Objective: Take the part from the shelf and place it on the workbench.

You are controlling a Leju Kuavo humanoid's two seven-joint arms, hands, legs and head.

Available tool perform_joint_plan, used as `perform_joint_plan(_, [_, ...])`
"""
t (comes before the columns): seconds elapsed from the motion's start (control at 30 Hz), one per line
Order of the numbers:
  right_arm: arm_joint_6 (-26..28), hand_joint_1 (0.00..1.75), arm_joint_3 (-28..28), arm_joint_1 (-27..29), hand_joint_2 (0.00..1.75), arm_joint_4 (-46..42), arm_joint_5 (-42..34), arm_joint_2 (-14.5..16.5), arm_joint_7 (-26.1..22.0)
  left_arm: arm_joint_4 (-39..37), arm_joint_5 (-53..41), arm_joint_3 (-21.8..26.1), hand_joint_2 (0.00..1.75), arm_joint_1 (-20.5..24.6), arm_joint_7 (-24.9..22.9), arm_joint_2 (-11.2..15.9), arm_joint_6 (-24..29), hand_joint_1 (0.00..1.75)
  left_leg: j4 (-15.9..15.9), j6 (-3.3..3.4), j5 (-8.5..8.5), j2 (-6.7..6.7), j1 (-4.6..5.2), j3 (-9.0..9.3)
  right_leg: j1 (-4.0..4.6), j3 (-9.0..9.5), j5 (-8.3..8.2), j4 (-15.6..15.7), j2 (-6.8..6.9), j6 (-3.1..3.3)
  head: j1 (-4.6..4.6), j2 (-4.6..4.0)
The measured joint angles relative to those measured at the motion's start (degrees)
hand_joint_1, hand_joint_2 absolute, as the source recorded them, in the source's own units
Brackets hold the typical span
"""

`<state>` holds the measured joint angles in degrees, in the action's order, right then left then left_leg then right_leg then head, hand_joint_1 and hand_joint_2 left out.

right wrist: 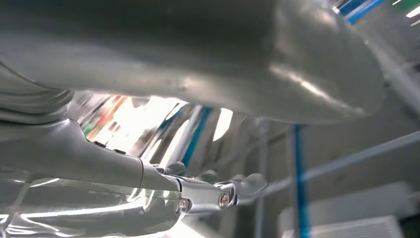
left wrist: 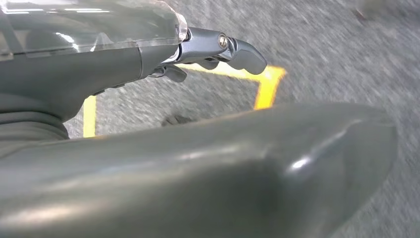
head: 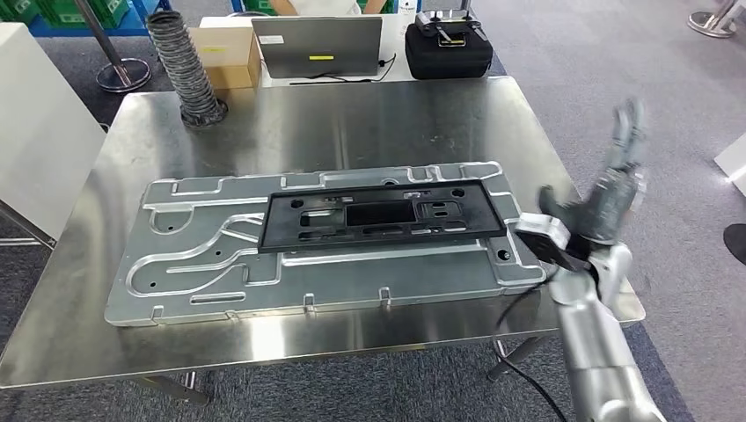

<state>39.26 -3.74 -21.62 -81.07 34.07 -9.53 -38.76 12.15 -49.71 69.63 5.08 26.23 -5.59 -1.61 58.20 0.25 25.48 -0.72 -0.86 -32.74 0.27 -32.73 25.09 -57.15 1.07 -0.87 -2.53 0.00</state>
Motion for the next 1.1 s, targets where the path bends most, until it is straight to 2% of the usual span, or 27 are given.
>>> perform_joint_plan(0.07, [0.19, 0.00, -6.77, 6.86, 0.00, -3.03, -1.17, -0.97, -0.74, 0.00, -0.08, 0.46, 0.00, -0.41, 0.08, 0.08, 0.17, 0.00, -0.27, 0.66, -0.34, 0.02, -0.10, -0.06, -0.23, -0.18, 1.00, -0.74, -0.28, -0.62, 0.00, 0.00])
perform_joint_plan(0.1, [0.30, 0.00, -9.66, 9.93, 0.00, -4.09, -1.56, -1.19, -0.88, 0.00, -0.17, 0.61, 0.00, -0.38, 0.11, 0.09, 0.23, 0.00, -0.46, 1.01, -0.54, 0.09, -0.17, -0.21, -0.37, -0.86, 2.58, -2.45, -0.51, -0.92, 0.00, 0.00])
perform_joint_plan(0.13, [0.37, 0.00, -12.11, 12.60, 0.00, -4.92, -1.99, -1.30, -0.95, 0.00, -0.26, 0.68, 0.00, -0.31, 0.14, 0.10, 0.23, 0.00, -0.54, 1.31, -0.72, 0.18, -0.16, -0.45, -0.53, -2.09, 4.79, -5.40, -0.74, -1.22, 0.01, 0.00])
perform_joint_plan(0.2, [0.50, 0.00, -16.08, 17.15, 0.00, -6.30, -3.05, -1.35, -1.01, 0.00, -0.47, 0.75, 0.00, -0.21, 0.17, 0.11, 0.24, 0.00, -0.52, 1.68, -1.06, 0.35, 0.01, -1.15, -0.70, -5.29, 9.11, -13.25, -0.92, -1.62, 0.00, 0.00])
perform_joint_plan(0.23, [0.55, 0.00, -17.61, 19.02, 0.00, -6.72, -3.37, -1.32, -1.02, 0.00, -0.56, 0.76, 0.00, -0.20, 0.19, 0.13, 0.25, 0.00, -0.47, 1.75, -1.24, 0.42, 0.08, -1.48, -0.79, -6.19, 10.05, -15.94, -0.93, -1.74, 0.00, 0.00])
perform_joint_plan(0.27, [0.58, 0.00, -18.97, 20.52, 0.00, -6.98, -3.38, -1.22, -1.02, 0.00, -0.65, 0.77, 0.00, -0.19, 0.21, 0.14, 0.26, 0.00, -0.40, 1.73, -1.44, 0.49, 0.13, -1.83, -0.88, -6.02, 9.84, -16.47, -0.94, -1.78, 0.00, 0.00])
perform_joint_plan(0.3, [0.58, 0.00, -19.97, 21.62, 0.00, -7.00, -3.02, -1.05, -1.02, 0.00, -0.71, 0.78, 0.00, -0.15, 0.23, 0.14, 0.28, 0.00, -0.30, 1.64, -1.65, 0.57, 0.16, -2.17, -0.97, -4.57, 8.62, -14.48, -0.93, -1.73, 0.00, 0.00])
perform_joint_plan(0.37, [0.58, 0.00, -21.67, 23.09, 0.00, -6.81, -2.04, -0.48, -1.02, 0.00, -0.84, 0.78, 0.00, 0.07, 0.32, 0.15, 0.31, 0.00, -0.08, 1.33, -2.12, 0.70, 0.23, -2.72, -1.02, 0.85, 5.76, -5.85, -0.90, -1.40, 0.00, 0.00])
perform_joint_plan(0.4, [0.56, 0.00, -22.43, 23.67, 0.00, -6.59, -1.70, -0.05, -1.03, 0.00, -0.91, 0.79, 0.00, 0.19, 0.40, 0.15, 0.34, 0.00, -0.07, 1.07, -2.38, 0.71, 0.28, -2.83, -0.87, 2.98, 4.65, -2.39, -0.91, -1.14, 0.01, 0.00])
perform_joint_plan(0.43, [0.55, 0.00, -23.16, 24.14, 0.00, -6.32, -1.50, 0.40, -1.03, 0.00, -0.97, 0.79, 0.00, 0.29, 0.47, 0.16, 0.40, 0.00, -0.07, 0.78, -2.64, 0.70, 0.32, -2.83, -0.72, 4.26, 4.18, -0.21, -0.94, -0.81, 0.01, 0.00])
perform_joint_plan(0.47, [0.55, 0.00, -23.77, 24.50, 0.00, -5.99, -1.38, 0.84, -1.03, 0.00, -0.97, 0.79, 0.00, 0.34, 0.54, 0.18, 0.47, 0.00, -0.15, 0.42, -2.91, 0.69, 0.34, -2.81, -0.53, 4.49, 4.02, 0.39, -0.99, -0.47, 0.01, 0.00])
perform_joint_plan(0.53, [0.57, 0.00, -24.58, 25.13, 0.00, -5.15, -0.94, 1.79, -1.02, 0.00, -0.82, 0.79, 0.00, 0.33, 0.66, 0.22, 0.60, 0.00, -0.33, -0.39, -3.40, 0.70, 0.34, -2.91, -0.52, 3.94, 3.26, 0.59, -1.02, 0.40, 0.00, 0.00])
perform_joint_plan(0.57, [0.58, 0.00, -24.78, 25.35, 0.00, -4.54, -0.52, 2.33, -1.03, 0.00, -0.71, 0.79, 0.00, 0.30, 0.71, 0.25, 0.66, 0.00, 0.06, -0.74, -2.76, 0.69, 0.33, -3.27, -0.63, 3.46, 2.71, 0.74, -0.99, 0.84, 0.00, 0.00])
perform_joint_plan(0.6, [0.58, 0.00, -24.91, 25.53, 0.00, -3.81, 0.00, 2.89, -1.04, 0.00, -0.60, 0.79, 0.00, 0.25, 0.75, 0.27, 0.70, 0.00, 1.27, -1.01, -1.12, 0.67, 0.32, -3.83, -0.77, 2.88, 2.04, 0.94, -0.97, 1.29, 0.00, 0.00])
perform_joint_plan(0.63, [0.58, 0.00, -25.05, 25.62, 0.00, -2.86, 0.55, 3.48, -1.06, 0.00, -0.55, 0.79, 0.00, 0.23, 0.74, 0.30, 0.74, 0.00, 3.61, -1.18, 1.47, 0.66, 0.30, -4.61, -0.88, 2.18, 1.36, 1.07, -0.94, 1.62, 0.00, 0.00])
perform_joint_plan(0.7, [0.58, 0.00, -25.57, 25.68, 0.00, -0.11, 1.68, 4.77, -1.06, 0.00, -0.45, 0.80, 0.00, 0.21, 0.62, 0.28, 0.77, 0.00, 10.64, -1.43, 7.17, 0.65, 0.27, -6.28, -0.70, 0.61, 0.18, 0.99, -0.92, 1.96, 0.00, 0.00])
perform_joint_plan(0.73, [0.58, 0.00, -25.89, 25.74, 0.00, 1.45, 2.11, 5.43, -1.06, 0.00, -0.41, 0.80, 0.00, 0.20, 0.55, 0.27, 0.80, 0.00, 13.71, -1.50, 8.59, 0.65, 0.28, -6.59, -0.59, -0.21, -0.39, 0.90, -0.91, 2.00, 0.00, 0.00])
perform_joint_plan(0.77, [0.59, 0.00, -26.22, 25.81, 0.00, 3.00, 2.44, 6.10, -1.06, 0.00, -0.31, 0.80, 0.00, 0.19, 0.48, 0.25, 0.85, 0.00, 15.33, -1.49, 8.64, 0.65, 0.29, -6.12, -0.47, -1.05, -0.93, 0.76, -0.90, 2.00, 0.00, 0.00])
perform_joint_plan(0.8, [0.59, 0.00, -26.53, 25.88, 0.00, 4.43, 2.66, 6.64, -1.06, 0.00, -0.19, 0.81, 0.00, 0.18, 0.41, 0.24, 0.93, 0.00, 14.93, -1.38, 7.52, 0.65, 0.31, -4.69, -0.36, -1.86, -1.43, 0.57, -0.89, 1.96, 0.00, 0.00])
perform_joint_plan(0.83, [0.60, 0.00, -26.85, 25.93, 0.00, 5.72, 2.89, 7.10, -1.06, 0.00, -0.02, 0.81, 0.00, 0.19, 0.34, 0.24, 1.02, 0.00, 12.48, -1.14, 5.93, 0.64, 0.38, -2.27, -0.26, -2.58, -1.87, 0.37, -0.89, 1.91, 0.00, 0.00])
perform_joint_plan(0.87, [0.61, 0.00, -27.21, 25.96, 0.00, 7.10, 3.12, 7.53, -1.06, 0.01, 0.15, 0.82, 0.00, 0.22, 0.29, 0.24, 1.10, 0.00, 8.41, -0.72, 4.99, 0.62, 0.51, 0.96, -0.19, -3.19, -2.30, 0.12, -0.89, 1.82, -0.01, 0.00])
perform_joint_plan(0.9, [0.61, 0.00, -27.58, 25.96, 0.00, 8.55, 3.24, 7.85, -1.07, 0.01, 0.29, 0.82, 0.00, 0.27, 0.23, 0.26, 1.17, 0.00, 3.92, -0.34, 4.79, 0.63, 0.65, 4.07, -0.09, -3.64, -2.71, -0.09, -0.91, 1.66, -0.01, 0.00])
perform_joint_plan(0.93, [0.61, 0.00, -27.99, 25.93, 0.00, 10.18, 3.22, 8.13, -1.08, 0.02, 0.40, 0.82, 0.00, 0.27, 0.19, 0.24, 1.22, 0.00, 0.46, -0.03, 4.96, 0.62, 0.81, 6.30, -0.05, -3.84, -3.15, -0.17, -0.89, 1.40, -0.01, 0.00])
perform_joint_plan(0.97, [0.62, 0.00, -28.43, 25.84, 0.00, 12.13, 3.10, 8.35, -1.08, 0.02, 0.45, 0.82, 0.00, 0.27, 0.15, 0.19, 1.31, 0.00, -1.80, 0.23, 5.41, 0.62, 0.98, 7.60, -0.09, -3.90, -3.60, -0.17, -0.87, 1.08, -0.01, 0.00])
perform_joint_plan(1.03, [0.59, 0.00, -29.53, 25.62, 0.00, 17.06, 2.58, 8.51, -1.07, 0.02, 0.49, 0.83, 0.00, 0.15, 0.07, -0.05, 1.53, 0.00, -2.67, 0.70, 4.82, 0.66, 1.06, 7.55, -0.20, -3.80, -4.48, 0.17, -0.86, 0.34, 0.00, 0.00])
perform_joint_plan(1.07, [0.53, 0.00, -30.32, 25.34, 0.00, 20.26, 2.38, 8.46, -0.92, 0.02, 0.47, 0.86, 0.00, 0.11, 0.04, -0.21, 1.69, 0.00, -2.91, 1.08, 4.26, 0.79, 0.98, 7.26, -0.30, -3.98, -4.13, -0.02, -0.94, -0.03, 0.00, 0.00])
perform_joint_plan(1.1, [0.47, 0.00, -31.39, 24.92, 0.00, 24.44, 2.55, 8.28, -0.39, 0.02, 0.39, 0.90, 0.00, 0.07, 0.01, -0.35, 1.82, 0.00, -3.11, 1.50, 3.53, 0.94, 0.84, 6.77, -0.39, -4.40, -2.68, -0.99, -1.02, -0.38, 0.00, 0.00])
